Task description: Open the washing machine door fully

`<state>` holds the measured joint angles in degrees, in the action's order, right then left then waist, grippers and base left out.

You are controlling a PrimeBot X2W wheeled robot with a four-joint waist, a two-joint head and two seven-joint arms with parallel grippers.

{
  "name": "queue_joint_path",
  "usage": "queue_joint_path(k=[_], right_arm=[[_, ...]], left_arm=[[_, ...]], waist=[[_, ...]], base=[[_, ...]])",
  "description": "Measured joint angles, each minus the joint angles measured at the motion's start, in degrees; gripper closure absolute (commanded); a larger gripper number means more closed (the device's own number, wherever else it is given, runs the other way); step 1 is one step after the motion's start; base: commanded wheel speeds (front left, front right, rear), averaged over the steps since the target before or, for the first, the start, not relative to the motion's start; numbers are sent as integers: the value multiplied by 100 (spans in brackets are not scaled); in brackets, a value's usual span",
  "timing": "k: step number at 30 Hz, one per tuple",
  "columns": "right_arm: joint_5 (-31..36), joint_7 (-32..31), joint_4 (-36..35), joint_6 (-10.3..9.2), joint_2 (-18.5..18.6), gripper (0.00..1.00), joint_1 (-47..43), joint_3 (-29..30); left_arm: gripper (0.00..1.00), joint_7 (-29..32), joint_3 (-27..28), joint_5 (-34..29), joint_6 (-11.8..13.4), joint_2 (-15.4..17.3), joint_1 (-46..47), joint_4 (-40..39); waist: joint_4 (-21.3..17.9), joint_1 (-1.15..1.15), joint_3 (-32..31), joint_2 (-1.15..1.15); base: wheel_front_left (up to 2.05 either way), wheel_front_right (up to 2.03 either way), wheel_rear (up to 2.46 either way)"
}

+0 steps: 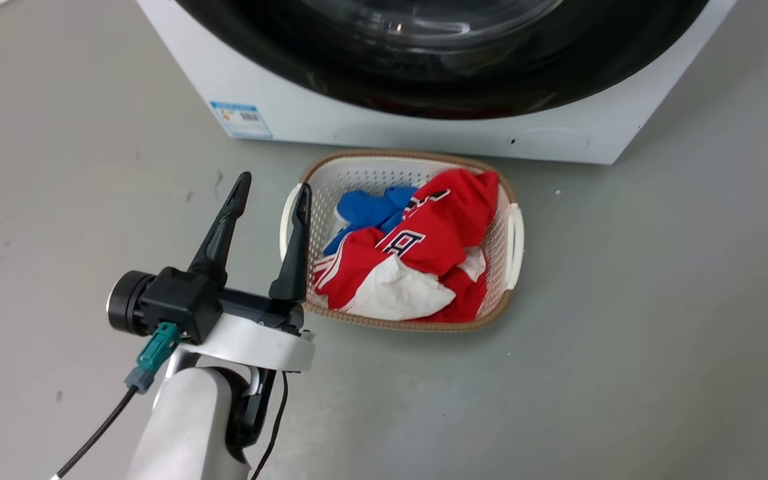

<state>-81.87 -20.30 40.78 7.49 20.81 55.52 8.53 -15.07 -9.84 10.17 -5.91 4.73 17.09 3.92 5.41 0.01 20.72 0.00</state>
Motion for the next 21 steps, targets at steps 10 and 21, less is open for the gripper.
queue_joint_path(k=[10,21], right_arm=[[914,-557,1162,-1,94,100,1707,-385],[1545,-991,1933,-1,-34,100,2614,-499]], left_arm=[[0,0,-148,-42,-64,-88,263,-16],[0,0,-159,-59,-96,-145,404,-53]], waist=[[275,0,400,0],[396,0,681,0]], base=[[0,0,0],[0,0,0]])
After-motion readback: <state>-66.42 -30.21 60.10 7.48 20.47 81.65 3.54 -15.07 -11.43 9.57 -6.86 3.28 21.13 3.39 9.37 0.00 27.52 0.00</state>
